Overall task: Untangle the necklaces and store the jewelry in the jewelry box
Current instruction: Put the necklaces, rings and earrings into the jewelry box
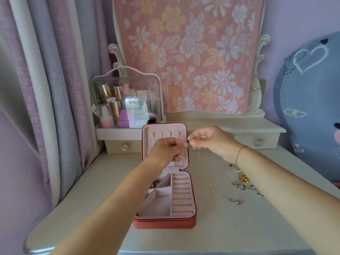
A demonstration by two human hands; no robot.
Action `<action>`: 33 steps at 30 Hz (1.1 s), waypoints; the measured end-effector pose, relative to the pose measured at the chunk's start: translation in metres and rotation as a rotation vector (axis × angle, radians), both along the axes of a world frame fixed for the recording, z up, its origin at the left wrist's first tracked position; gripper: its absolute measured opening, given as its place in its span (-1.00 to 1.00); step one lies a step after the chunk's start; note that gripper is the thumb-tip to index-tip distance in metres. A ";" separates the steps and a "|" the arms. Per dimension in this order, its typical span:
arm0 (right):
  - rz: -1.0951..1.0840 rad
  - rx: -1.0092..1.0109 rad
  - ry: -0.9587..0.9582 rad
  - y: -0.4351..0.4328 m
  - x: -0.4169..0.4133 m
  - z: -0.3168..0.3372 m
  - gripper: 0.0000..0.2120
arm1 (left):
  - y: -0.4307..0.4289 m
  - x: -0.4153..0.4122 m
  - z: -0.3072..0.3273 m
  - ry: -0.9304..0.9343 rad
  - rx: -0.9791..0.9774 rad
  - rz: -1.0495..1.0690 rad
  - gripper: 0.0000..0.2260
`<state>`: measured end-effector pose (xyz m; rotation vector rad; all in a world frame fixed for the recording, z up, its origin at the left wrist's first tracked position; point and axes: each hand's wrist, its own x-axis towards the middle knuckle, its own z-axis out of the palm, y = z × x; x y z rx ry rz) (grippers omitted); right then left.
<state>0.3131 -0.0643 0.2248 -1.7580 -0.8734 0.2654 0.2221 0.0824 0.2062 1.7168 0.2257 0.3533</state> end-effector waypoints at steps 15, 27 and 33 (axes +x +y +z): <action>-0.668 -0.116 -0.324 0.062 0.012 -0.028 -0.77 | 0.021 0.043 -0.009 -0.122 0.184 0.502 -0.90; -0.782 -0.328 -0.636 0.078 0.003 -0.029 -0.79 | 0.012 0.052 -0.011 -0.027 0.274 0.662 -0.94; -0.716 -0.447 -0.650 0.067 -0.011 -0.043 -0.81 | 0.015 0.038 -0.029 0.028 0.286 0.502 -0.91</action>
